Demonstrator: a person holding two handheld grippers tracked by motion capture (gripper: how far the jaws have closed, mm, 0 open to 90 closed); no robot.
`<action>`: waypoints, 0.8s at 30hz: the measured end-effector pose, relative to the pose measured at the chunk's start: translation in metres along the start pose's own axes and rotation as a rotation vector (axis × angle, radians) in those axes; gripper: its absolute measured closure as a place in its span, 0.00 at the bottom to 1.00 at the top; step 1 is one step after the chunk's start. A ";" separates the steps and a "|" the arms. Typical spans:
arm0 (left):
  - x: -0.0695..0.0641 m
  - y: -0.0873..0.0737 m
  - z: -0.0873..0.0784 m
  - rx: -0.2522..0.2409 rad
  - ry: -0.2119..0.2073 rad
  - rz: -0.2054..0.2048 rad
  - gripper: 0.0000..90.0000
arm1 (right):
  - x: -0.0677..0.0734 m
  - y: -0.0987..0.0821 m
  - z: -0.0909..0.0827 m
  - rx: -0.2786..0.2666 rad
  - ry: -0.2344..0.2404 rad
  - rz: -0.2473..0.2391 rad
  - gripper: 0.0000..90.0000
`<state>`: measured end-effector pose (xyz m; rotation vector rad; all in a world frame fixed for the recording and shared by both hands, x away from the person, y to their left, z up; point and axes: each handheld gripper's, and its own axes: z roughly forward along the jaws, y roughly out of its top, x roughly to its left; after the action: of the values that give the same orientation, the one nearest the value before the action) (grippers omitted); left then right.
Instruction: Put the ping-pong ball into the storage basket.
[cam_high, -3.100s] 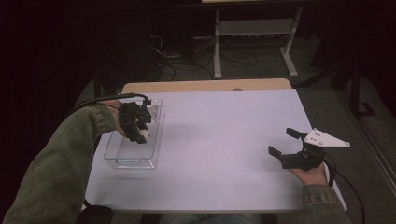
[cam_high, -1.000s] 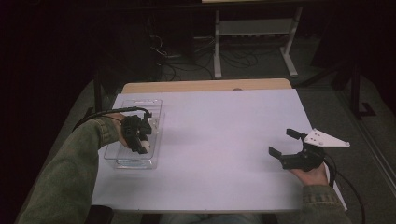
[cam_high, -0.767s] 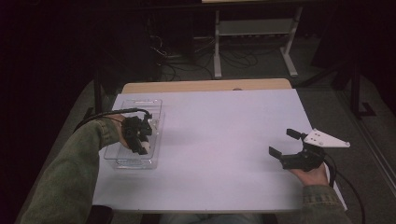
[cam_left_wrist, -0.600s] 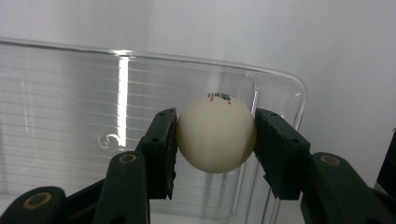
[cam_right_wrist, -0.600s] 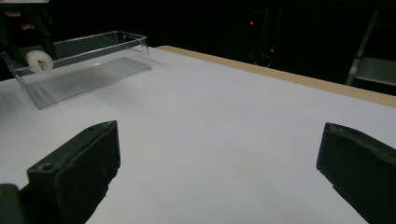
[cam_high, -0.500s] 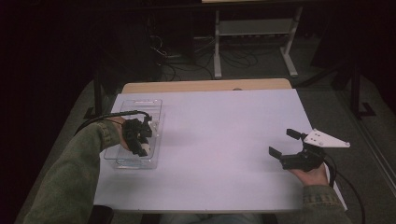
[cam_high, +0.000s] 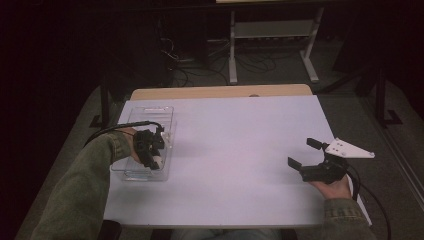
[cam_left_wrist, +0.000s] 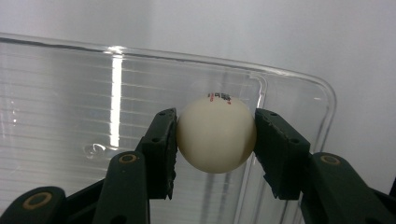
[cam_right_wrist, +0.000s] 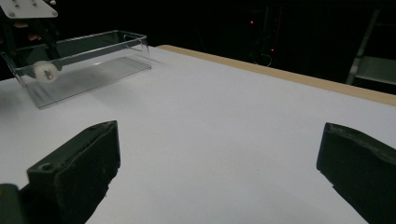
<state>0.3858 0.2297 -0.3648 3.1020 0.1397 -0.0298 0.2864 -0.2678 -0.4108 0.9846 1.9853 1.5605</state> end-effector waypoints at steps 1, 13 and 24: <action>0.001 0.000 0.001 -0.001 0.000 0.002 0.57 | 0.000 0.000 0.000 0.000 0.000 0.000 0.00; 0.002 0.001 0.012 -0.005 -0.015 -0.002 0.57 | 0.000 0.000 0.000 -0.001 0.000 0.001 0.00; 0.005 -0.001 0.012 -0.004 0.010 -0.032 0.56 | 0.000 0.000 -0.001 -0.002 0.000 0.001 0.00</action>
<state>0.3905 0.2308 -0.3770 3.0958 0.1893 -0.0143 0.2861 -0.2683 -0.4106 0.9850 1.9828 1.5627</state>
